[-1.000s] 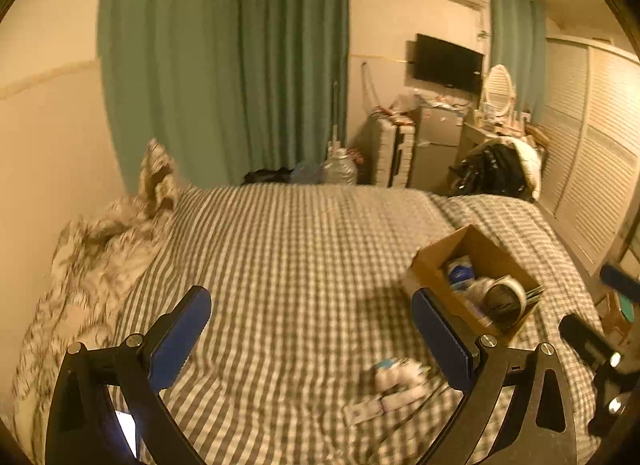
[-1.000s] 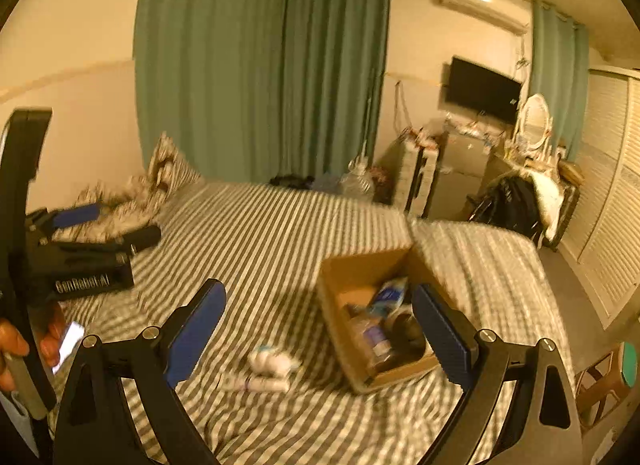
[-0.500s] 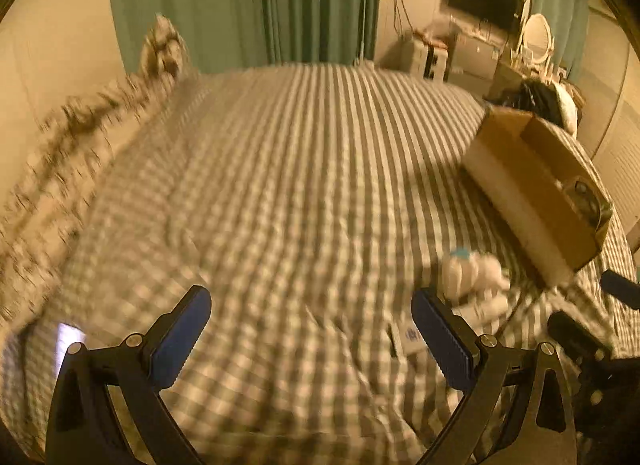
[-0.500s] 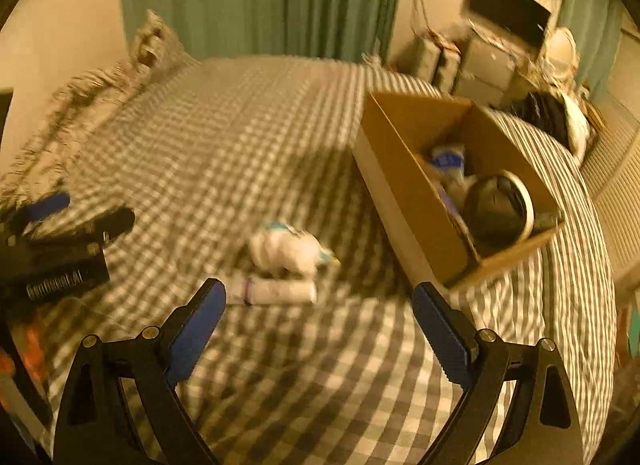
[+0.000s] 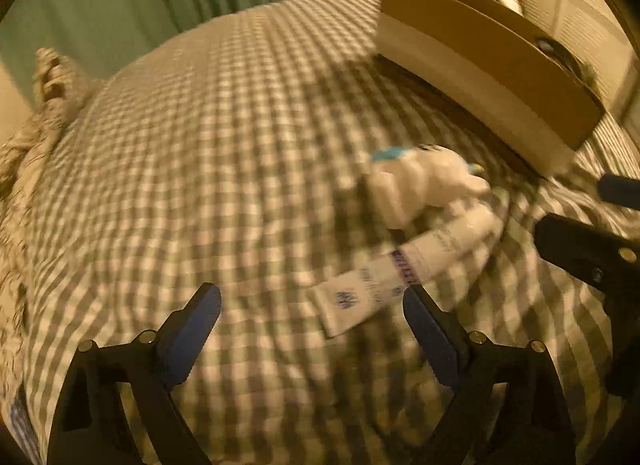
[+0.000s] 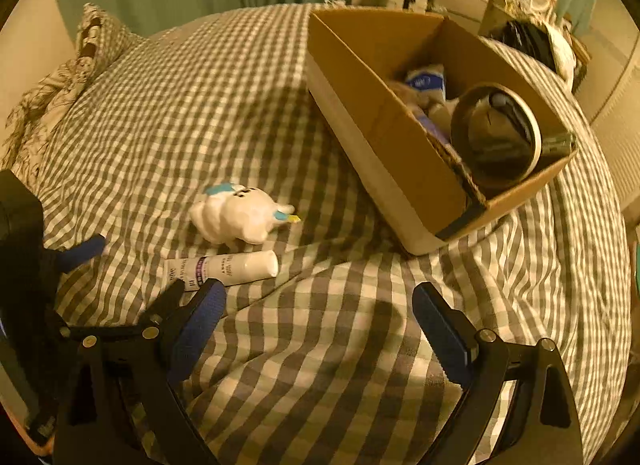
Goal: Organize objects
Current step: 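Move both tools back to the toothpaste tube and bear toy, then grasp the white toothpaste tube with left tool while right tool grasps white bear toy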
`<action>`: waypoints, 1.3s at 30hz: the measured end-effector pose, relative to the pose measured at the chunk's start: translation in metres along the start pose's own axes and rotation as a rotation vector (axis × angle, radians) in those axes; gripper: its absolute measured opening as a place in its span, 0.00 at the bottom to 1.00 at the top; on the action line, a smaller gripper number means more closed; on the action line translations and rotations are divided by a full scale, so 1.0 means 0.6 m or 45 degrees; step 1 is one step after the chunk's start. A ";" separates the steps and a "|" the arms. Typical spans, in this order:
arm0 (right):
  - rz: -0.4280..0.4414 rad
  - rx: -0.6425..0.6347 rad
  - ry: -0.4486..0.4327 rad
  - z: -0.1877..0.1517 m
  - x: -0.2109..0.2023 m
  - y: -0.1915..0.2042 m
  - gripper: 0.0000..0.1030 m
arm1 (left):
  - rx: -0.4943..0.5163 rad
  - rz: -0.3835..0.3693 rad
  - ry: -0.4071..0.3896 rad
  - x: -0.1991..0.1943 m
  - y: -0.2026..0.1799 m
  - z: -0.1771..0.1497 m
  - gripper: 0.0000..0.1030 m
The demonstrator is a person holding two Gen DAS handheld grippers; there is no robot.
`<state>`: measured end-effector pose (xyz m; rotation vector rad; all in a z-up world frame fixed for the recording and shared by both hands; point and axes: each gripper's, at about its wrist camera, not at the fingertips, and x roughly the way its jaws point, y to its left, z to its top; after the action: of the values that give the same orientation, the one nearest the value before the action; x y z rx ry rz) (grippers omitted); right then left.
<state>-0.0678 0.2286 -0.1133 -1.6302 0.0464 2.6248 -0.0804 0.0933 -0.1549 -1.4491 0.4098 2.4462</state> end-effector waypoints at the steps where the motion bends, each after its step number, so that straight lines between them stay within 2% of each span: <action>1: 0.001 0.010 0.008 0.001 0.002 -0.002 0.92 | 0.028 -0.032 0.004 0.003 -0.008 0.003 0.92; 5: 0.022 0.055 0.028 0.003 0.009 -0.012 0.92 | 0.144 -0.132 -0.029 0.010 -0.042 0.019 0.92; 9: 0.006 0.103 0.052 0.002 0.013 -0.025 0.91 | 0.152 -0.224 -0.024 0.028 -0.049 0.032 0.92; 10: 0.006 0.118 0.057 0.002 0.015 -0.029 0.91 | 0.150 -0.234 -0.010 0.033 -0.050 0.033 0.85; 11: 0.001 0.134 0.060 0.003 0.015 -0.033 0.91 | 0.154 -0.277 0.013 0.039 -0.050 0.033 0.72; 12: -0.002 0.139 0.060 0.001 0.017 -0.034 0.91 | 0.158 -0.311 0.023 0.041 -0.051 0.033 0.64; 14: -0.002 0.142 0.065 0.001 0.018 -0.033 0.91 | 0.169 -0.342 0.021 0.038 -0.054 0.031 0.39; 17: -0.016 0.133 0.063 0.002 0.017 -0.029 0.91 | 0.193 -0.328 -0.003 0.022 -0.061 0.025 0.21; 21: -0.033 0.102 0.035 0.001 0.007 -0.021 0.91 | 0.125 -0.235 -0.075 -0.022 -0.042 0.017 0.20; 25: -0.036 0.055 -0.008 0.002 -0.006 -0.008 0.91 | -0.077 -0.254 -0.122 -0.063 0.030 0.010 0.19; 27: -0.019 0.013 -0.040 0.005 -0.013 0.007 0.91 | -0.167 -0.202 -0.135 -0.075 0.074 0.007 0.19; 30: 0.018 -0.047 -0.060 0.014 -0.011 0.037 0.91 | -0.245 -0.142 -0.134 -0.075 0.125 0.001 0.20; 34: 0.080 -0.172 -0.066 0.038 0.014 0.091 0.91 | -0.334 -0.109 -0.104 -0.052 0.163 0.001 0.20; 39: 0.023 -0.247 0.001 0.066 0.074 0.125 0.91 | -0.335 -0.098 -0.076 -0.035 0.161 -0.004 0.20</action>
<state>-0.1270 0.1570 -0.1355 -1.6935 -0.2008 2.7168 -0.1040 0.0013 -0.1275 -1.4535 0.0182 2.5478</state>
